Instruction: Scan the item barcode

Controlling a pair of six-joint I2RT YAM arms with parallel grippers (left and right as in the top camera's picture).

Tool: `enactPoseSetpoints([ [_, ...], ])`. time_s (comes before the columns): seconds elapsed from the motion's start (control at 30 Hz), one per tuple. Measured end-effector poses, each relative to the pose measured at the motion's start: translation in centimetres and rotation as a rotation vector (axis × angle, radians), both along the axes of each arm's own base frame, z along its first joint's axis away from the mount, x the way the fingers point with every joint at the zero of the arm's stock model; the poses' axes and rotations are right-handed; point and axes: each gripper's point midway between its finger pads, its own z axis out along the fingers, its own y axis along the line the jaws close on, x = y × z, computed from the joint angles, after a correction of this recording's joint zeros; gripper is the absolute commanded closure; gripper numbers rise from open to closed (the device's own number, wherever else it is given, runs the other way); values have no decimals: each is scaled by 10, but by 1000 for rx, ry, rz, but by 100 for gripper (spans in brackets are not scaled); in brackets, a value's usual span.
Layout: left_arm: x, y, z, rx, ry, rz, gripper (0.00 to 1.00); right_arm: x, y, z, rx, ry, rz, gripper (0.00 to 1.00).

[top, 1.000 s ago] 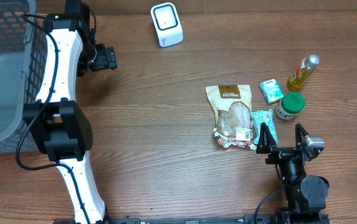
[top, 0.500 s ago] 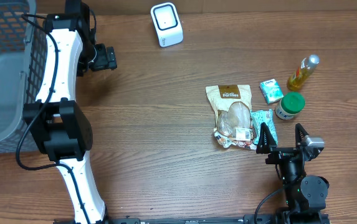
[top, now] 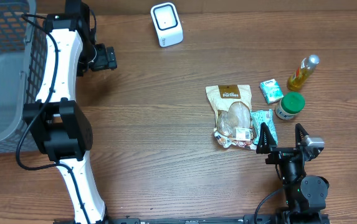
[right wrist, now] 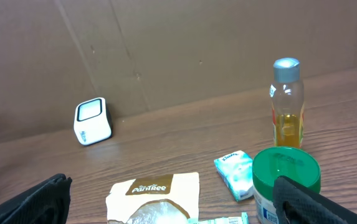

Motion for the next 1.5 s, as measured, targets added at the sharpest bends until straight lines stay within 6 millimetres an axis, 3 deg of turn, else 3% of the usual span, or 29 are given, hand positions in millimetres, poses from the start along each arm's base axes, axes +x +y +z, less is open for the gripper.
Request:
enactPoseSetpoints([
  [0.57,0,-3,1,0,-2,-5,0,0,0,0,0,0,0,0],
  [0.7,0,-12,23,3,-52,-26,0,0,0,0,0,0,0,0],
  [0.8,-5,-20,70,8,-154,-42,0,0,0,0,0,0,0,0],
  [0.93,-33,-25,177,13,-404,-53,0,0,0,0,0,0,0,0],
  [1.07,-96,-24,290,23,-698,-49,0,0,0,0,0,0,0,0],
  [1.17,-159,-24,356,28,-900,-47,1,0,0,0,0,0,0,0],
  [1.33,-253,-25,418,34,-1150,-44,0,0,0,0,-1,0,0,0],
  [1.43,-290,-25,434,37,-1234,-43,0,0,0,0,0,0,0,0],
  [1.5,-303,-25,436,37,-1253,-42,1,0,0,0,0,0,0,0],
])
